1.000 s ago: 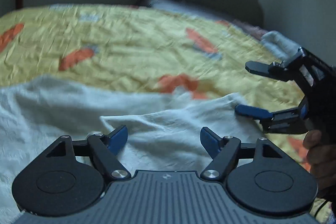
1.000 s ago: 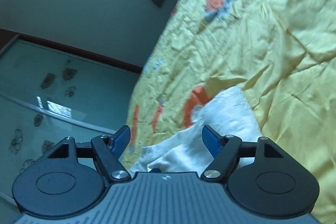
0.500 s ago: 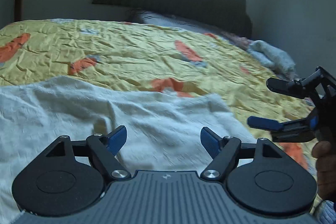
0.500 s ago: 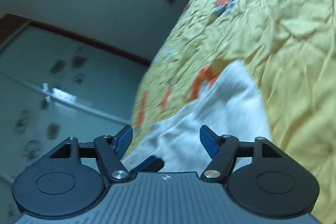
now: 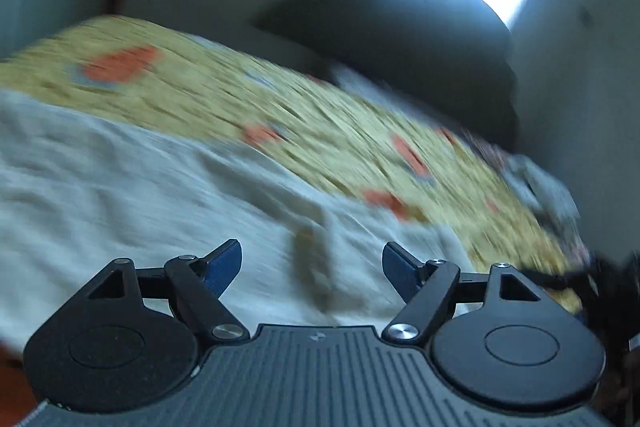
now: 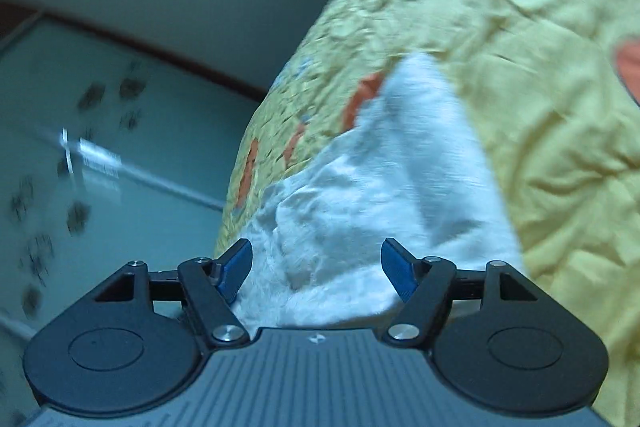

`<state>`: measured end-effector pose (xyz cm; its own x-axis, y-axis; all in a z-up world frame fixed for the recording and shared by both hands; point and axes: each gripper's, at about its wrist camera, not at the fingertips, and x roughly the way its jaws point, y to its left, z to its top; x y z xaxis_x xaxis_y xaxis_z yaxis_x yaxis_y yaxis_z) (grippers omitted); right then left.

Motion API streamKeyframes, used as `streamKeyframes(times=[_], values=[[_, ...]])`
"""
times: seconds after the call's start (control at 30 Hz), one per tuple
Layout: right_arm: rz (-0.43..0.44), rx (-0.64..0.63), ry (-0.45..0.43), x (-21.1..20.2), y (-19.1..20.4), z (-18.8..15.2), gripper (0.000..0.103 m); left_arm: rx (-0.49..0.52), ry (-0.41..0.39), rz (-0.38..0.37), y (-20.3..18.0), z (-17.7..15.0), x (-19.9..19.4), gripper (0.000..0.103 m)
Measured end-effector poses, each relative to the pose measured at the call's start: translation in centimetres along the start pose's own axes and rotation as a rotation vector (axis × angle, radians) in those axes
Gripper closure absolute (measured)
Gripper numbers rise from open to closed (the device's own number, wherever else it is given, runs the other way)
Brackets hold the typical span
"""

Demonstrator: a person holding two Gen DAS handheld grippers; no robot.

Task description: Fold towel

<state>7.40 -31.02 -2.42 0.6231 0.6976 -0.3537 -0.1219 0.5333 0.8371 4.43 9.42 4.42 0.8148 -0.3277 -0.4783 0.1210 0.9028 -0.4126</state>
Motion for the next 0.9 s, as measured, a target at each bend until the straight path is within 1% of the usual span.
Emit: streamKeyframes(times=[0.07,0.13,0.2,0.23,0.27,0.3,0.37,0.4,0.47,0.53,0.57,0.63,0.7,0.8,0.87,0.9], values=[[-0.02,-0.168,0.042,2.5,3.7,-1.0,0.032,-0.133,-0.097,0.091,4.0,1.5,-3.8,0.023],[-0.067,-0.404,0.089,6.1,8.0,-2.8,0.031,-0.252,-0.183,0.192,7.5,2.4,-7.6,0.022],[-0.133,-0.693,0.114,9.7,12.6,-6.2,0.032,-0.333,-0.279,0.298,10.5,3.4,-12.2,0.022],[-0.14,-0.831,0.119,11.3,14.5,-8.1,0.032,-0.366,-0.332,0.338,11.8,3.8,-14.5,0.019],[-0.131,-0.948,0.123,12.6,16.0,-9.8,0.032,-0.394,-0.385,0.373,13.0,4.2,-16.9,0.015],[-0.118,-1.066,0.126,14.0,17.4,-11.7,0.032,-0.418,-0.429,0.404,13.9,4.4,-18.9,0.009],[-0.086,-1.233,0.149,16.8,19.4,-15.0,0.033,-0.453,-0.504,0.456,15.2,4.8,-22.0,0.007],[-0.074,-1.301,0.174,18.4,20.3,-16.6,0.033,-0.461,-0.528,0.47,15.7,4.8,-23.1,0.007],[-0.088,-1.404,0.221,21.1,21.5,-19.1,0.033,-0.481,-0.547,0.486,16.2,4.3,-24.2,0.006],[-0.103,-1.497,0.254,23.4,22.3,-21.4,0.033,-0.509,-0.531,0.463,16.7,3.8,-24.1,0.006],[-0.119,-1.527,0.251,24.3,22.6,-22.1,0.033,-0.518,-0.514,0.449,17.0,3.6,-23.8,0.006],[-0.125,-1.553,0.227,25.8,22.9,-22.3,0.034,-0.535,-0.487,0.431,17.4,3.2,-23.4,0.006],[-0.163,-1.565,0.208,27.0,23.4,-22.1,0.032,-0.554,-0.469,0.406,17.8,3.0,-22.9,0.006],[-0.179,-1.54,0.204,28.4,23.9,-21.4,0.032,-0.582,-0.45,0.363,18.2,2.7,-22.2,0.006],[-0.181,-1.539,0.19,28.6,24.4,-21.7,0.033,-0.591,-0.429,0.326,18.5,3.0,-21.1,0.006],[-0.165,-1.546,0.187,28.5,24.5,-21.9,0.043,-0.602,-0.418,0.301,18.6,2.7,-20.6,0.006]])
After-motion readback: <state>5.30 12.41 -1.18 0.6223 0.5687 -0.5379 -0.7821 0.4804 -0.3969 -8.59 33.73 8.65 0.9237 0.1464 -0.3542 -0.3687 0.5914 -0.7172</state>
